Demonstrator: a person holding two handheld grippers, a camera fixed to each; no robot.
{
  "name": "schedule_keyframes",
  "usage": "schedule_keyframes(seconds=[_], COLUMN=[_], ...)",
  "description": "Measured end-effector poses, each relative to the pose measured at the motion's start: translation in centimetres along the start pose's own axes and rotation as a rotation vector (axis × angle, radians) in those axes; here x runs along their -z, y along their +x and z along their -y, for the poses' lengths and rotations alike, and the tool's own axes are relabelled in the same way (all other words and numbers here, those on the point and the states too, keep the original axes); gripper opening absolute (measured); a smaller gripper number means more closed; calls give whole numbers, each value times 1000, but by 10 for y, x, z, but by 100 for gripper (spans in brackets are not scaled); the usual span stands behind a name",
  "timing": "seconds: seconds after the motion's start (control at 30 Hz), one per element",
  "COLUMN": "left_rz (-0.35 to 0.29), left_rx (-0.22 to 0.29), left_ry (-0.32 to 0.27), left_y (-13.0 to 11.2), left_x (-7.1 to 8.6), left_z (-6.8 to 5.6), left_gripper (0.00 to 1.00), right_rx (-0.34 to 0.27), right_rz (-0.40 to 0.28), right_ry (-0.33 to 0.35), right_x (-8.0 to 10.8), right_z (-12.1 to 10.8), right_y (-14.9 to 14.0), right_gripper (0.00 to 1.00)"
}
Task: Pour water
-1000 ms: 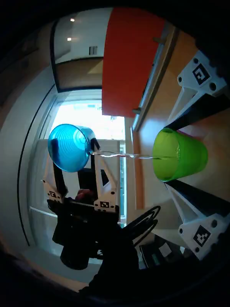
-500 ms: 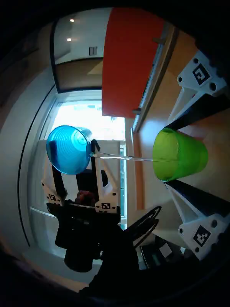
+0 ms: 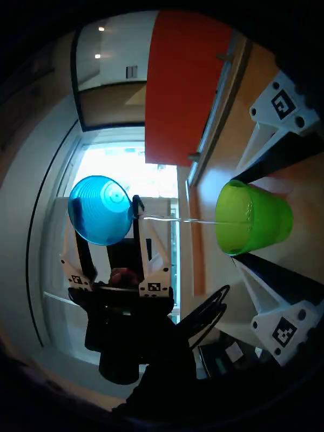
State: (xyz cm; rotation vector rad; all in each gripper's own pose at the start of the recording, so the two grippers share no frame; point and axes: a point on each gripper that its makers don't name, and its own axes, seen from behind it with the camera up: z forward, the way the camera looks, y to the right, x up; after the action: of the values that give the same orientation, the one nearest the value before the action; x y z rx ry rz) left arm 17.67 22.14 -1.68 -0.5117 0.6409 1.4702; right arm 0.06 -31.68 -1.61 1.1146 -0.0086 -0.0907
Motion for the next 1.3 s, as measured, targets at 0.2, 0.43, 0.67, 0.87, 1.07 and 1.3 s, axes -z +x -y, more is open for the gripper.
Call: schedule_keyframes(seconds=[0.2, 0.43, 0.67, 0.87, 1.07, 1.3], left_rz=[-1, 2, 0, -1, 15, 47], left_rx=[-18, -32, -31, -17, 58, 220], left_ry=[3, 5, 3, 4, 3, 1], left_y=[1, 1, 1, -2, -11, -25], left_x=[0, 2, 2, -2, -5, -7], left_z=[-2, -6, -6, -2, -3, -5], left_gripper=[85, 85, 85, 85, 85, 85], right_rx=[2, 1, 1, 1, 3, 7], right_rz=[1, 1, 1, 1, -1, -4], right_ry=[-2, -3, -2, -3, -8, -14], right_x=[1, 1, 0, 1, 2, 4], right_z=[0, 0, 0, 0, -1, -3], right_y=[1, 1, 0, -1, 0, 3], right_gripper=[91, 91, 91, 91, 91, 91])
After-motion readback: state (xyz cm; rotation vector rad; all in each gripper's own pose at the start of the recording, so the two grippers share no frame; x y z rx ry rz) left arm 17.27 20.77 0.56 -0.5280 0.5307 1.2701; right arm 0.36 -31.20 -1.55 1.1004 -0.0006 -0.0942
